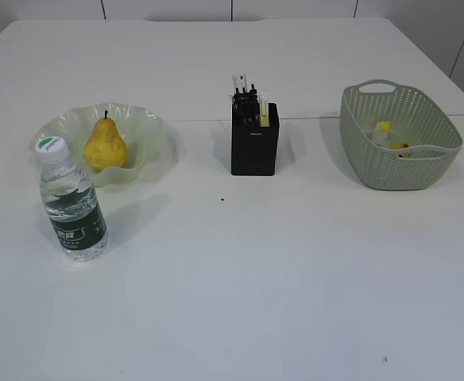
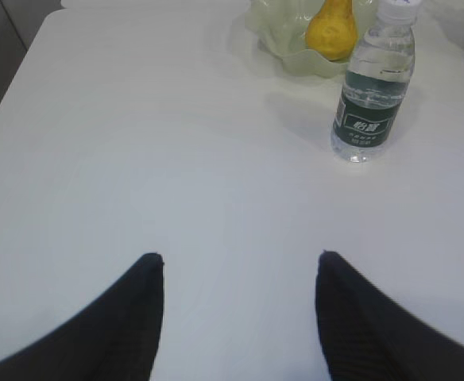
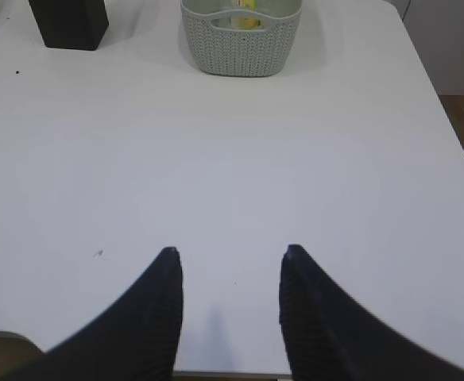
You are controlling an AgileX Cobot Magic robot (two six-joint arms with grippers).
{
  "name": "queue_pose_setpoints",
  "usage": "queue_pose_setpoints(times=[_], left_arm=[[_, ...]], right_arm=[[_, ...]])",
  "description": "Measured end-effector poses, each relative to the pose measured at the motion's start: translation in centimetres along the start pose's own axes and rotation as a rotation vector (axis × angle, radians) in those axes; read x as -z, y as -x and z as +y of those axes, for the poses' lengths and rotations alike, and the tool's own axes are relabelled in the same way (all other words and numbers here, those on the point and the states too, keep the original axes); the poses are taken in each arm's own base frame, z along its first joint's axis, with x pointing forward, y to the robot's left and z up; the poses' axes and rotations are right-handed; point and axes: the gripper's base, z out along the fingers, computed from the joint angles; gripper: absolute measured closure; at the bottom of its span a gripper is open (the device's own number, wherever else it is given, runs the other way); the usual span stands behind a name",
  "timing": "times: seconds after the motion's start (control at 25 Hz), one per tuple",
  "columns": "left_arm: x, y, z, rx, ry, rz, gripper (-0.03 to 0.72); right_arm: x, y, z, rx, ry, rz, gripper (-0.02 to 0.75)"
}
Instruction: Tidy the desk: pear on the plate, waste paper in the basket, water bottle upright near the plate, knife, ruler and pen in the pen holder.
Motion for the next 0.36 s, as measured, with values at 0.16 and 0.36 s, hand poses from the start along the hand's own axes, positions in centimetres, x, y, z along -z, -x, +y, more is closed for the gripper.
queue_pose_setpoints(times=[0.16, 0.36], left_arm=[[0.0, 0.0, 0.0, 0.0, 0.0, 0.0, 0.262], [0.0, 0.0, 0.0, 0.0, 0.0, 0.0, 0.263]], right_arm=[[0.0, 0.0, 0.0, 0.001, 0.0, 0.0, 0.431], [0.0, 0.0, 0.0, 0.002, 0.0, 0.0, 0.43]])
